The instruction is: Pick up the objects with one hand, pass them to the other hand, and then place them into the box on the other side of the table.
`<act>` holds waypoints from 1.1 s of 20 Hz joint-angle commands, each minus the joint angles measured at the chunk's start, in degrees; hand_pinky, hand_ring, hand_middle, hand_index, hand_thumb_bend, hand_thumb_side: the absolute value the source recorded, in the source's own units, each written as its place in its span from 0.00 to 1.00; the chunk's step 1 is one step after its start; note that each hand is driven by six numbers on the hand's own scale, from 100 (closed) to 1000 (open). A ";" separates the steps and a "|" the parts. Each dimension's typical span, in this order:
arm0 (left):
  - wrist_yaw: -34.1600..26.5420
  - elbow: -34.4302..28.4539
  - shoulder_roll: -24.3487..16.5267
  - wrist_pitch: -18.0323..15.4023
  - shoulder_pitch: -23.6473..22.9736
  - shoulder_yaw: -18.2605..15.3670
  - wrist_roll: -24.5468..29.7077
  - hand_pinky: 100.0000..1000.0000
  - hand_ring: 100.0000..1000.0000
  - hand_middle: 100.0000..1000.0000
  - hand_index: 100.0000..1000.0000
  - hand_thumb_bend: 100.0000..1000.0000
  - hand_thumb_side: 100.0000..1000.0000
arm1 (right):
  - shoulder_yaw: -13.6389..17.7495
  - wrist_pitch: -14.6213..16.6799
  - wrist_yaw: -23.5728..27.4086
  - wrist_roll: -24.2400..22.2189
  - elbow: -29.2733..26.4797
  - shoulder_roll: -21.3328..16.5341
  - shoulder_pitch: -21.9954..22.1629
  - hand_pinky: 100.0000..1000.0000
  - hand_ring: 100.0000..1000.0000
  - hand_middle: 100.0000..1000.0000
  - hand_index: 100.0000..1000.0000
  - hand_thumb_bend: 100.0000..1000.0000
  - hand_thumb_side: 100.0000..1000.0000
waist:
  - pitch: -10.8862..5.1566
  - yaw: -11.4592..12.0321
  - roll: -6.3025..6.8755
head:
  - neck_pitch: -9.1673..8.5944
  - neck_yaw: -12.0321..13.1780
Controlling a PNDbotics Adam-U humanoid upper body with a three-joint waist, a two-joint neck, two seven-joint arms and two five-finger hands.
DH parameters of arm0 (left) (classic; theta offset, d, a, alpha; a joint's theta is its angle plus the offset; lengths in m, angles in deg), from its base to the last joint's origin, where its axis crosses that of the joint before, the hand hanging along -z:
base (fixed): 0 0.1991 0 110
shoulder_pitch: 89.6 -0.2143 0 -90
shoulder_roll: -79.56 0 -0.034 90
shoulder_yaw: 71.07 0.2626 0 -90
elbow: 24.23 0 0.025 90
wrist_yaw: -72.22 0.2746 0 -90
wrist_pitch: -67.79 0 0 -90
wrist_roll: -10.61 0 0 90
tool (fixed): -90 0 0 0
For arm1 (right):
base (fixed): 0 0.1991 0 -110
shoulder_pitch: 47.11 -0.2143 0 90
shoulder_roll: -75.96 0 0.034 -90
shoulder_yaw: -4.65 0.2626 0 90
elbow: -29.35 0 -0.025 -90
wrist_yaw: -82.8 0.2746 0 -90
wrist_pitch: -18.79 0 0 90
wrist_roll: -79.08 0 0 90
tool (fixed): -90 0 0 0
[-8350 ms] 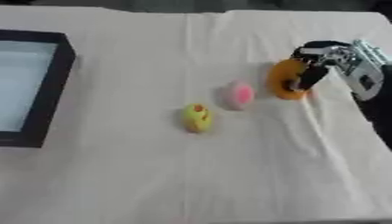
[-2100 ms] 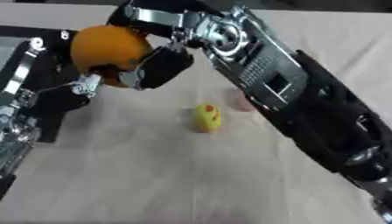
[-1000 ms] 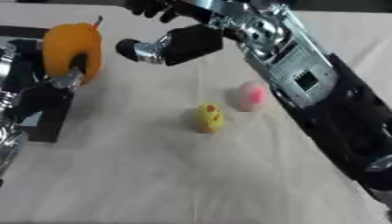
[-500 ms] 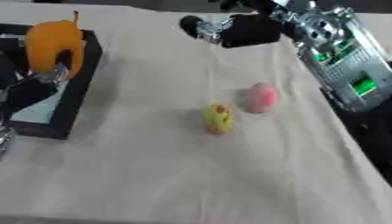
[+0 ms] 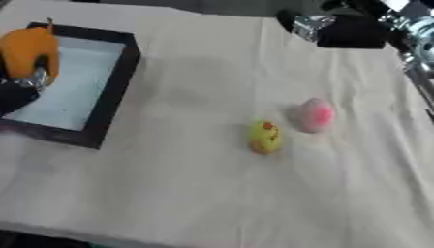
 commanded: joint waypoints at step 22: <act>2.91 2.90 -1.89 10.86 3.38 -6.28 3.46 0.61 0.66 0.58 0.75 0.54 0.18 | 3.70 -0.84 1.26 2.48 -0.92 -5.92 2.94 0.84 0.85 0.78 0.82 0.34 0.47 | -1.17 -0.11 0.44 | -1.42 -4.86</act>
